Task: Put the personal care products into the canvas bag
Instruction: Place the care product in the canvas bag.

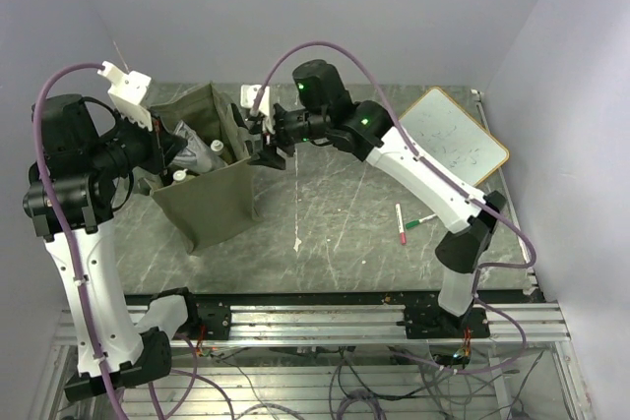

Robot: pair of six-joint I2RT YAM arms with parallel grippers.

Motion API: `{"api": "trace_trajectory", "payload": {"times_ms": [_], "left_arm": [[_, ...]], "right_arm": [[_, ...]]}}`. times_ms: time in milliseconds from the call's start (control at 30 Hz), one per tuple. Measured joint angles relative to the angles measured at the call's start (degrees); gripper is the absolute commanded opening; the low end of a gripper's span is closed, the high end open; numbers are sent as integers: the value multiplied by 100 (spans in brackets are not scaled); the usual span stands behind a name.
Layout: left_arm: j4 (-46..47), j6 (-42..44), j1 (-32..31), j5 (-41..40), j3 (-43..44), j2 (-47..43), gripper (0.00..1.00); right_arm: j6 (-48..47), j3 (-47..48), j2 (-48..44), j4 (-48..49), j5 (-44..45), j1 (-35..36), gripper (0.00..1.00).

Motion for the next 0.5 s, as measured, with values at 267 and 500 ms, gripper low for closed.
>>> {"api": "trace_trajectory", "payload": {"times_ms": [267, 500], "left_arm": [[94, -122, 42, 94, -81, 166, 7], [35, -136, 44, 94, 4, 319, 7]], "right_arm": [[-439, 452, 463, -170, 195, 393, 61], [-682, 481, 752, -293, 280, 654, 57]]}}
